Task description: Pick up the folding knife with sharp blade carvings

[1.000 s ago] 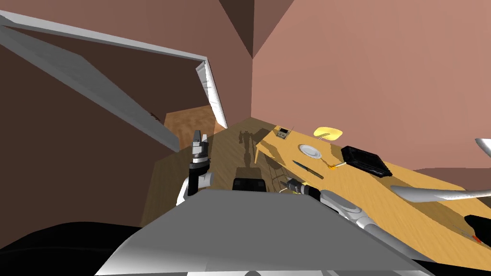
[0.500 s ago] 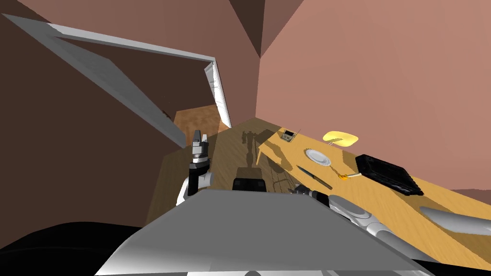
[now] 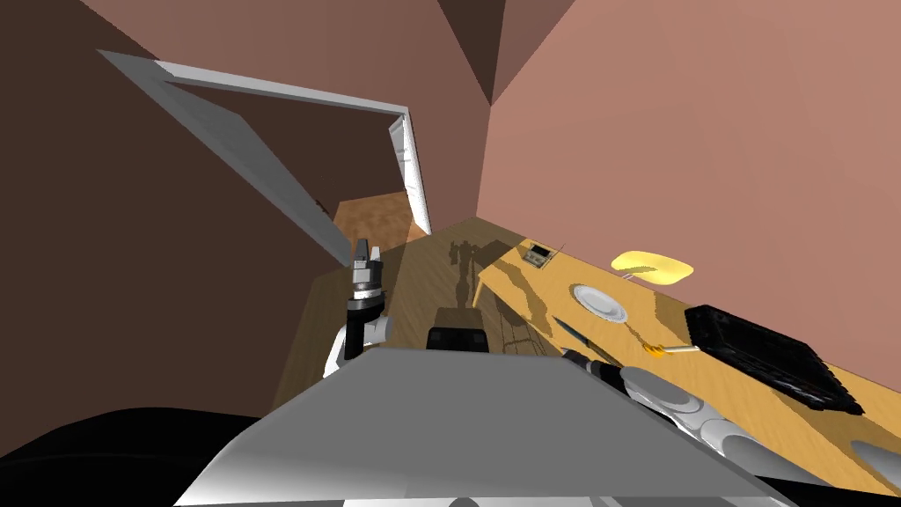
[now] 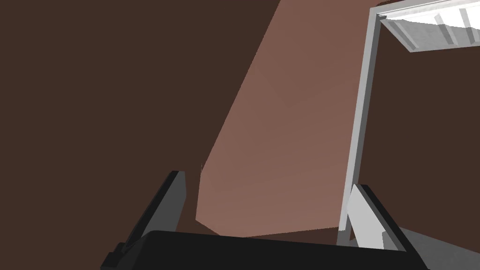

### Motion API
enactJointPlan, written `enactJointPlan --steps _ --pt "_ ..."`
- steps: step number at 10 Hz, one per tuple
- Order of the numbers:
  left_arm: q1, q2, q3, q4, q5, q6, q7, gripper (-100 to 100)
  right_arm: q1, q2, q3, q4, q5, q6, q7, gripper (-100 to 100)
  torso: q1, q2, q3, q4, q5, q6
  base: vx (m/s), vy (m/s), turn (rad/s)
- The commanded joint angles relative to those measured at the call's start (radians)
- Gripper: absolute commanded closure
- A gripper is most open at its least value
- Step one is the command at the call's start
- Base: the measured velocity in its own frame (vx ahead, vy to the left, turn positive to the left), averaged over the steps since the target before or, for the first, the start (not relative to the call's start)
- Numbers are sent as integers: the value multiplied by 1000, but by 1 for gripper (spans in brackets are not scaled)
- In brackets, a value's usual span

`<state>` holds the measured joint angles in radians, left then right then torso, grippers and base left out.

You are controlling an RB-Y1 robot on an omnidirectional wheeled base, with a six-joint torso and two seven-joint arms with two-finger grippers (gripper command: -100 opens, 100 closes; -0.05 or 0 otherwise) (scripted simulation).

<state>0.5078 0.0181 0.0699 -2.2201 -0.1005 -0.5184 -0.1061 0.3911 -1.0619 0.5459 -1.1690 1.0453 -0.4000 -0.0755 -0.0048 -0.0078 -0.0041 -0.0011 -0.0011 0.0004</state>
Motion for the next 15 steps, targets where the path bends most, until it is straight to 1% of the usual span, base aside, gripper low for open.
enactJointPlan --steps 1,2,3,5,7,9,11,12,13,14,15 --pt "0 0 0 0 0 0 0 0 29 -21 -11 50 43 -1 12 -100 0 0 0 0 0 0 116 -95 246" --pt "0 0 0 0 0 0 0 0 36 -34 -8 77 74 2 7 -100 -3 -2 -1 -1 0 1 115 -116 282" --pt "0 0 0 0 0 0 0 0 36 -34 -8 80 74 2 7 -100 -4 -2 -1 -1 -1 0 73 -77 94" --pt "0 0 0 0 0 0 0 0 52 -49 -3 138 129 9 -2 -100 0 0 0 0 0 1 102 -68 169" --pt "0 0 0 0 0 0 0 0 68 -50 2 179 173 12 -10 -100 -3 -5 -3 -1 -1 1 140 -117 196" --pt "0 0 0 0 0 0 0 0 68 -50 2 179 173 12 -10 -100 -1 -1 -1 -1 -1 1 44 -47 17" --pt "0 0 0 0 0 0 0 0 82 -43 9 205 203 13 -15 -100 3 2 1 0 0 1 41 -30 106" --pt "0 0 0 0 0 0 0 0 82 -43 9 205 203 13 -15 -100 3 1 1 0 0 1 59 -43 37" --pt "0 0 0 0 0 0 0 0 84 -50 14 192 205 19 -30 -100 2 1 0 0 0 2 25 -20 0" --pt "0 0 0 0 0 0 0 0 84 -50 13 194 205 18 -26 0 4 2 1 0 0 1 0 0 0" --pt "0 0 0 0 0 0 0 0 78 -17 20 216 202 36 -13 -100 5 4 2 1 1 2 6 -32 68"
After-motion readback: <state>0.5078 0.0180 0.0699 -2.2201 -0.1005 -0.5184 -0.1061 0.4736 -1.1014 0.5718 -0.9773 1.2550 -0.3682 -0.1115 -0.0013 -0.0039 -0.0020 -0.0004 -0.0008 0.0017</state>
